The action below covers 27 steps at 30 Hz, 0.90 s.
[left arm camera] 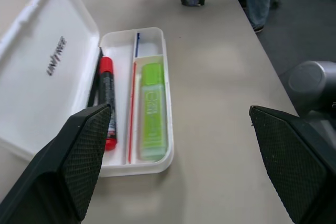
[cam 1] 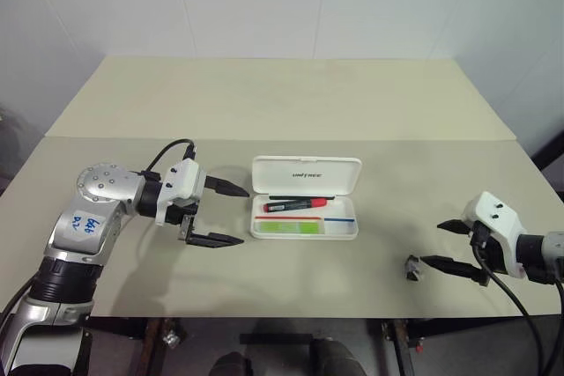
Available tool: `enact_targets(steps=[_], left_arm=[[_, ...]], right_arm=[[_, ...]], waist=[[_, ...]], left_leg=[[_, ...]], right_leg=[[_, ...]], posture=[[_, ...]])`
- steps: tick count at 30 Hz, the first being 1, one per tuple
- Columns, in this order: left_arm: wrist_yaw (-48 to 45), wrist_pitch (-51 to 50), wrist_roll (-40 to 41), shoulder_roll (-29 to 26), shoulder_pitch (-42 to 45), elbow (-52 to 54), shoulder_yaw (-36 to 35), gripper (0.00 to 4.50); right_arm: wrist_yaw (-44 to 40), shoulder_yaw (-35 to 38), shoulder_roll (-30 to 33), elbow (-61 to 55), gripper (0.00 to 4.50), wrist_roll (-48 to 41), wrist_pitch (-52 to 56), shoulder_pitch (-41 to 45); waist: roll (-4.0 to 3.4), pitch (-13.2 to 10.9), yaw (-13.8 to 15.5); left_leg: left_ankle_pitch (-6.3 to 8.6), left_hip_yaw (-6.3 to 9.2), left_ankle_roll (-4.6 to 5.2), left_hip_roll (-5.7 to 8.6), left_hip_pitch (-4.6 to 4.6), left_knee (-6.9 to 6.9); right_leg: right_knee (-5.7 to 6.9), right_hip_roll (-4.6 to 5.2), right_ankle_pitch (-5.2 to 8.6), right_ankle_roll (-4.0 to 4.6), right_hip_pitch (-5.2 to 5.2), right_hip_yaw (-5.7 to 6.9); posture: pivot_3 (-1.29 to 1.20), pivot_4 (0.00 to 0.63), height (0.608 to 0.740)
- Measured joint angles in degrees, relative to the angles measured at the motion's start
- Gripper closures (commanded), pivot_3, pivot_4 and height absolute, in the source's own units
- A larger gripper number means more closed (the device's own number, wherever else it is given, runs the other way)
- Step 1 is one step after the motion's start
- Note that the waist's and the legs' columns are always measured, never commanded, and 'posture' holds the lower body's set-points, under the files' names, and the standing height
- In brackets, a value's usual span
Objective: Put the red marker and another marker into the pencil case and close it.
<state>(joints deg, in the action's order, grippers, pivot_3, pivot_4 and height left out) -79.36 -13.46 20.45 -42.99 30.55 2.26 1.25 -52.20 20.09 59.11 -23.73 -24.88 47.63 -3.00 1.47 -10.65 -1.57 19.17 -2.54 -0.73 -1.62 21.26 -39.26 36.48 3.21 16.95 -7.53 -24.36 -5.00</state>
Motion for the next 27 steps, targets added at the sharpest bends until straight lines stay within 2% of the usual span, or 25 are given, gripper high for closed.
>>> enact_targets(steps=[3, 9, 13, 18, 23, 27], left_arm=[[-0.1, 0.7, 0.0, 0.6, 0.1, -0.7, 0.4, 0.05], [-0.3, 2.1, -0.1, 2.1, 0.5, -2.4, 2.1, 0.05], [-0.4, 2.8, -0.4, 2.4, 0.7, -3.4, 2.5, 0.05], [-0.8, 3.8, -0.5, 2.5, 1.4, -5.0, 2.9, 0.05], [-1.0, 4.2, -0.5, 2.2, 1.4, -5.1, 2.9, 0.05], [-1.0, 4.3, -0.5, 2.0, 1.1, -5.1, 2.9, 0.05]], right_arm=[[6.1, 3.3, -3.0, -6.0, 0.0, -2.7, 11.6, 0.5], [17.1, 9.1, -10.2, -13.8, 0.0, -6.0, 34.1, 7.2], [22.5, 9.9, -15.2, -17.2, 0.0, -5.4, 42.5, 8.6], [29.8, 9.9, -25.0, -21.0, 0.0, -5.5, 44.6, 6.9], [36.2, 9.9, -31.3, -25.1, 0.0, -7.2, 44.6, 6.0], [40.1, 9.7, -33.9, -26.7, 0.0, -9.5, 44.6, 4.2]], waist=[[0.02, 0.0, 0.1], [0.03, 0.0, 0.0], [0.04, 0.0, 0.0], [0.06, 0.0, 0.0], [0.08, 0.1, -0.1], [0.08, 0.1, -0.1]], left_leg=[[-0.01, 0.02, -0.01, 0.02, 0.0, 0.0], [-0.01, 0.05, -0.01, 0.03, 0.03, 0.03], [-0.01, 0.08, -0.01, 0.04, 0.07, 0.08], [0.0, 0.09, 0.0, 0.07, 0.11, 0.09], [0.0, 0.12, 0.01, 0.04, 0.12, 0.1], [0.0, 0.1, 0.01, 0.02, 0.12, 0.11]], right_leg=[[0.0, 0.0, -0.01, 0.0, 0.01, -0.01], [-0.05, -0.01, -0.01, 0.0, 0.0, 0.0], [-0.1, -0.02, 0.0, 0.01, -0.02, 0.02], [-0.13, -0.02, 0.0, 0.01, -0.03, 0.03], [-0.14, -0.02, 0.0, 0.01, -0.04, 0.05], [-0.15, -0.01, 0.0, 0.01, -0.04, 0.03]], posture=[[0.0, 0.15, 0.74], [0.0, 0.15, 0.74], [0.0, 0.15, 0.74], [0.0, 0.15, 0.74], [0.0, 0.15, 0.74], [0.0, 0.15, 0.74]])
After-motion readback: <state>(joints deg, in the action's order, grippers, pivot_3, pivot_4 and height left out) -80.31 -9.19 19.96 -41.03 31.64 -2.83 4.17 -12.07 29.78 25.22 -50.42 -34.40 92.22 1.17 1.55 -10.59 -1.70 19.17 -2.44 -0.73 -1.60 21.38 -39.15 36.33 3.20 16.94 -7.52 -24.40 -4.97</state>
